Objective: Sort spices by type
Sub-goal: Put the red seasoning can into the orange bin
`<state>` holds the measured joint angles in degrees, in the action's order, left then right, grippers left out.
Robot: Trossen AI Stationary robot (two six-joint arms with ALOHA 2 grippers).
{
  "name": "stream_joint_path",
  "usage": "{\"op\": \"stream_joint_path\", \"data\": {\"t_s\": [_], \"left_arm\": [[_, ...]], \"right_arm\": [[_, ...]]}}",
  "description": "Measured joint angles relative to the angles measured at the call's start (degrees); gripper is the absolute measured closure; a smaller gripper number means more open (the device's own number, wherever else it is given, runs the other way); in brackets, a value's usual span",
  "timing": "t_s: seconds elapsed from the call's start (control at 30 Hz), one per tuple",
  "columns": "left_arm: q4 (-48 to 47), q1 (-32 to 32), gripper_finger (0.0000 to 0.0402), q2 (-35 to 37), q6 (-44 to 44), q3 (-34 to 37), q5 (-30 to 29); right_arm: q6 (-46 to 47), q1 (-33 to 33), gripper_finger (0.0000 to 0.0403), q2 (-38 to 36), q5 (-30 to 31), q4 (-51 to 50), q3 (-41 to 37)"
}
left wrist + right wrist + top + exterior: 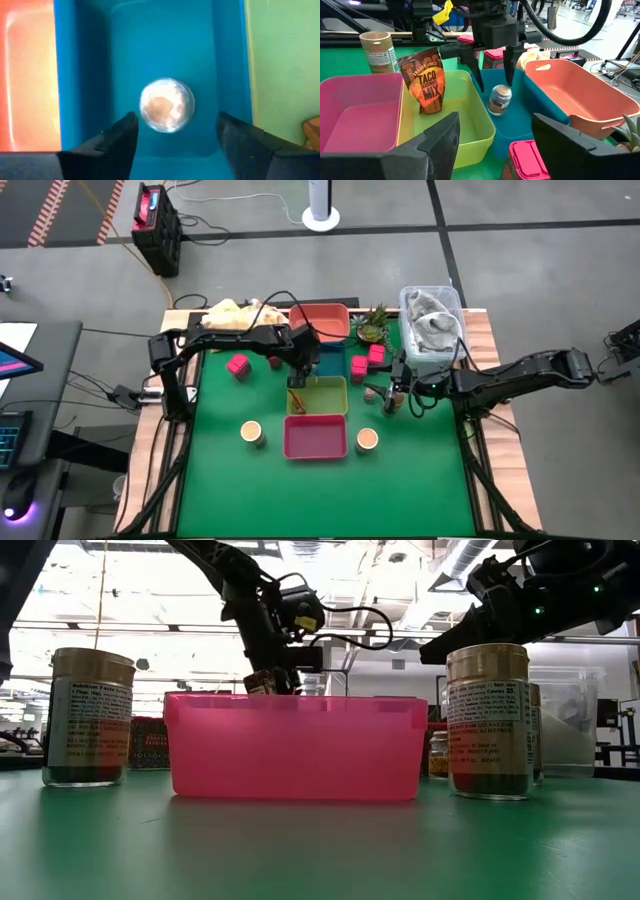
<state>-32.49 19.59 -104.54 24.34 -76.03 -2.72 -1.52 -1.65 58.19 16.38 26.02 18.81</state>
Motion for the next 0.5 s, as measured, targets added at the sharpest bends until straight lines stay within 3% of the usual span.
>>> {"op": "stream_joint_path", "data": {"t_s": [0.23, 0.5], "left_arm": [[-9.86, 0.34, 0.014, 3.53, 1.79, -6.25, -0.83], [-27.38, 0.44, 0.0139, 8.14, 13.99, -7.72, -5.89]], "right_arm": [[0.0, 0.0, 0.0127, 0.0, 0.0, -0.09, 0.0], [-0.02, 0.0, 0.0127, 0.0, 0.0, -0.26, 0.0]]}}
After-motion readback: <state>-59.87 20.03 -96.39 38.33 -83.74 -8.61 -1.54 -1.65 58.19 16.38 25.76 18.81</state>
